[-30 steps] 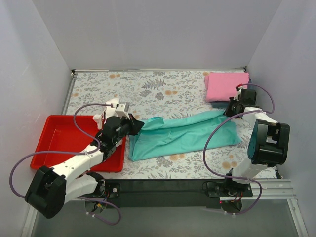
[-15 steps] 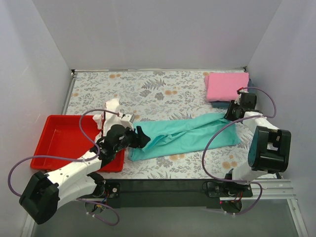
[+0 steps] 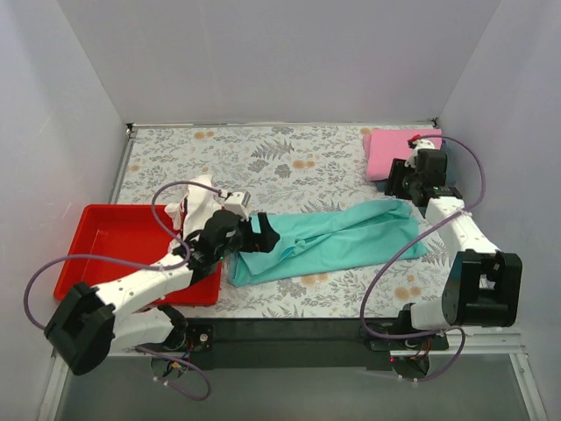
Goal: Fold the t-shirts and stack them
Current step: Fold the tshirt
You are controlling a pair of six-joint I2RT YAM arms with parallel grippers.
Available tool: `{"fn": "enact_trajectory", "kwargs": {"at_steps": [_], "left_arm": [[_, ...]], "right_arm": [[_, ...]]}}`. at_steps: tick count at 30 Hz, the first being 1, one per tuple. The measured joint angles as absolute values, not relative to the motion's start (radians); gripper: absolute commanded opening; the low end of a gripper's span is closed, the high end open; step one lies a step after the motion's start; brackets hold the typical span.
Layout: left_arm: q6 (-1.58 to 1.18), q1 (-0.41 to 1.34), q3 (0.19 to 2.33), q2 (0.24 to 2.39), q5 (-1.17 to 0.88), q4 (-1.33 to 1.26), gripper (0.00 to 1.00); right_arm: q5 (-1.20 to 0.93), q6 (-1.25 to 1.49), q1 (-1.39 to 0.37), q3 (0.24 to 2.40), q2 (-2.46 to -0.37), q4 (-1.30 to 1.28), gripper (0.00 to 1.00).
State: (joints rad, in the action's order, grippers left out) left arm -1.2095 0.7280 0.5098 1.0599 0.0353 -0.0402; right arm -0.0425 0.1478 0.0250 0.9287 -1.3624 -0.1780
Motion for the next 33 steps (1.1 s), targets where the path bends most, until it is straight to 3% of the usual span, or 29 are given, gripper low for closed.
{"fn": "enact_trajectory", "kwargs": {"at_steps": [9, 16, 26, 30, 33], "left_arm": [[-1.190, 0.729, 0.662, 1.423, 0.044, -0.163, 0.87], [-1.211, 0.729, 0.661, 1.488, -0.004, -0.231, 0.87], [-1.221, 0.729, 0.625, 1.506, -0.019, -0.256, 0.87], [-1.221, 0.729, 0.618, 1.512, -0.019, -0.268, 0.87], [-1.224, 0.729, 0.609, 1.512, -0.019, -0.270, 0.87]], "right_arm": [[-0.056, 0.096, -0.120, 1.128, -1.651, -0.177, 0.44], [-0.056, 0.073, -0.129, 1.149, -1.770, -0.185, 0.44], [-0.055, 0.069, -0.159, 1.128, -1.789, -0.233, 0.42], [-0.053, 0.065, -0.168, 1.127, -1.789, -0.262, 0.35], [-0.047, 0.061, -0.172, 1.115, -1.789, -0.272, 0.18]]}}
